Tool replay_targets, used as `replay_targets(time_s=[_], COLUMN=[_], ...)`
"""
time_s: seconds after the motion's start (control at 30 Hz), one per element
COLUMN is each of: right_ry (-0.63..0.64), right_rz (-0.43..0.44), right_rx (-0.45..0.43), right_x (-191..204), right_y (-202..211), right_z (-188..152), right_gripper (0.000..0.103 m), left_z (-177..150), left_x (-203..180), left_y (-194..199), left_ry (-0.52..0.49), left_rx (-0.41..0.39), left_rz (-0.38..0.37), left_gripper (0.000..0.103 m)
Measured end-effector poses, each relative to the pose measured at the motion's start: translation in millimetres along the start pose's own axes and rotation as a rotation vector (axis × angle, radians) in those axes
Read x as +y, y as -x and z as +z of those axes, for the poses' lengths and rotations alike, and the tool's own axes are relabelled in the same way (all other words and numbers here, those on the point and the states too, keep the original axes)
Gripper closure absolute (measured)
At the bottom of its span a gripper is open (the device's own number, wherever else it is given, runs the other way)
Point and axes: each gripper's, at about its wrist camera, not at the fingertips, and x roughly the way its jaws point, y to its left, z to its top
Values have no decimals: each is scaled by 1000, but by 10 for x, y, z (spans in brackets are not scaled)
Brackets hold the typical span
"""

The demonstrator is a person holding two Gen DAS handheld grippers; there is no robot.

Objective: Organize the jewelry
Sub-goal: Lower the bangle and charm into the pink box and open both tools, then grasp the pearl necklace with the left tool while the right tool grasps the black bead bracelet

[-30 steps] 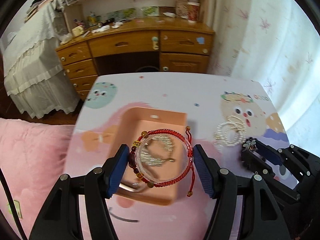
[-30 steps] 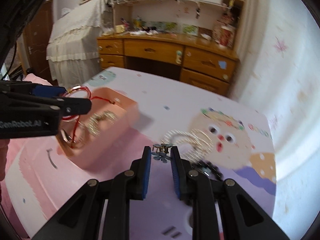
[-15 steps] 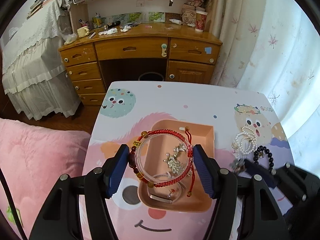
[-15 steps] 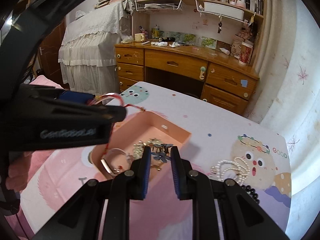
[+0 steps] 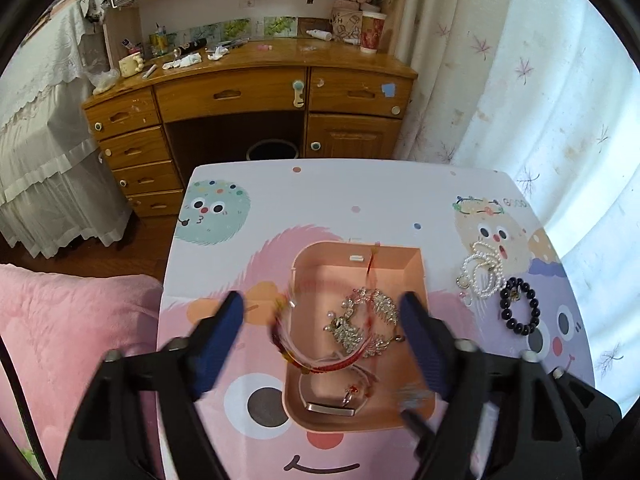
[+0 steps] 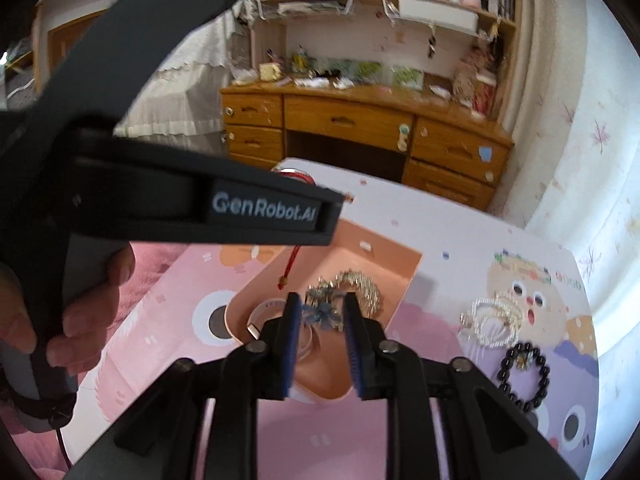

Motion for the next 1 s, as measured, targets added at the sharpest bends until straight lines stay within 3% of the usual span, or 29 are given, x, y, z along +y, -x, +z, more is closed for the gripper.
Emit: replay_targets(time_s=[0.53, 1.0], right_ry=[-4, -39], right_rz=[-41, -102], right_rx=[24, 99], right_x=[-194, -1066], right_y=[86, 128], right_z=[-135, -435], right_gripper=[55, 45], left_z=[-33, 7], left_x=[-187, -973], left_y=[-18, -248], left_ry=[-20, -22], left_rx=[31, 79], left_rz=[-6, -27], left_gripper=[22, 22])
